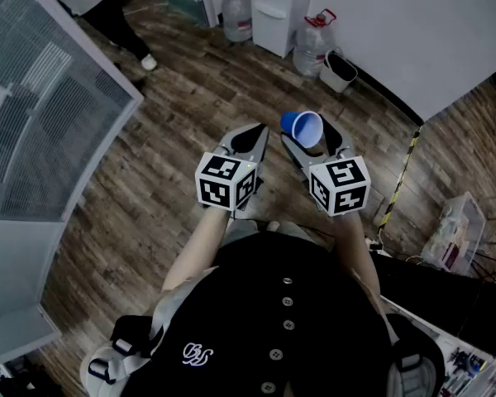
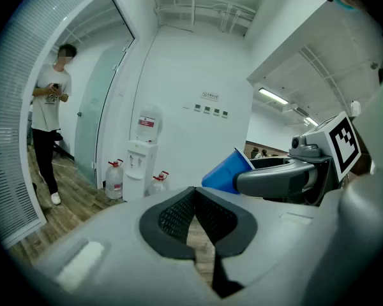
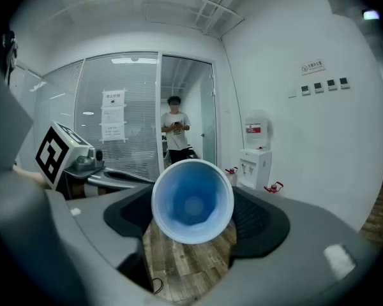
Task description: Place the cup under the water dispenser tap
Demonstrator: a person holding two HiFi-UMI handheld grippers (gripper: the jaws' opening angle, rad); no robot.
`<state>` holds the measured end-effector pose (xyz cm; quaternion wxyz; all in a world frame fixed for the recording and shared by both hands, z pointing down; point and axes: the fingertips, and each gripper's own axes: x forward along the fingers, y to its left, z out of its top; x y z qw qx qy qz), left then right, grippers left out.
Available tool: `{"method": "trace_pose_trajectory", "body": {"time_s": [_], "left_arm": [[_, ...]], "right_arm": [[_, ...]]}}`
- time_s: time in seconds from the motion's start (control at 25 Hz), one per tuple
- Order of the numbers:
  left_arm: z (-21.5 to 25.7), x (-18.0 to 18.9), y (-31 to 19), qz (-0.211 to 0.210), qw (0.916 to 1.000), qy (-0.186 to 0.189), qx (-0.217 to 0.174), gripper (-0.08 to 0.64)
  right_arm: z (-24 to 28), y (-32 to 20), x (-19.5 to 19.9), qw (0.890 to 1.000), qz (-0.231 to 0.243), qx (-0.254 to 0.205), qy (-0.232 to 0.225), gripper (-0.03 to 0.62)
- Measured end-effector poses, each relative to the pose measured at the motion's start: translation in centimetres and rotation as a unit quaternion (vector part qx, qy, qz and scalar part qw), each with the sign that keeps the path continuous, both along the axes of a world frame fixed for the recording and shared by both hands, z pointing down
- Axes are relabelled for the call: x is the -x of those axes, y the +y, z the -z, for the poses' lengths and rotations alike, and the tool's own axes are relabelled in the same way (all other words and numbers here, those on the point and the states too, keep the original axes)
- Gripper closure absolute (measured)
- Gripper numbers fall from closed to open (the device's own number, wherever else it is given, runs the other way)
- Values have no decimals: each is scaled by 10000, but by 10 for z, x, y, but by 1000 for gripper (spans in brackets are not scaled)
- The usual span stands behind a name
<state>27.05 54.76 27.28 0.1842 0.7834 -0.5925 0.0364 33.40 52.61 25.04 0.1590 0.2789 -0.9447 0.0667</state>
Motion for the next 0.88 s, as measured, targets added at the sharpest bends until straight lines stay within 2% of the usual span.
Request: {"method": "trace_pose_trajectory", "body": {"time_s": [0.6, 0.88], "left_arm": [[-6, -14, 13, -94, 9999, -58, 72, 561], [-7, -24, 11, -71, 10000, 9, 10, 561]], "right_arm": [[-2, 8, -15, 10000, -76, -12, -32, 225], [1, 7, -20, 9998, 111, -167, 36, 225]]}}
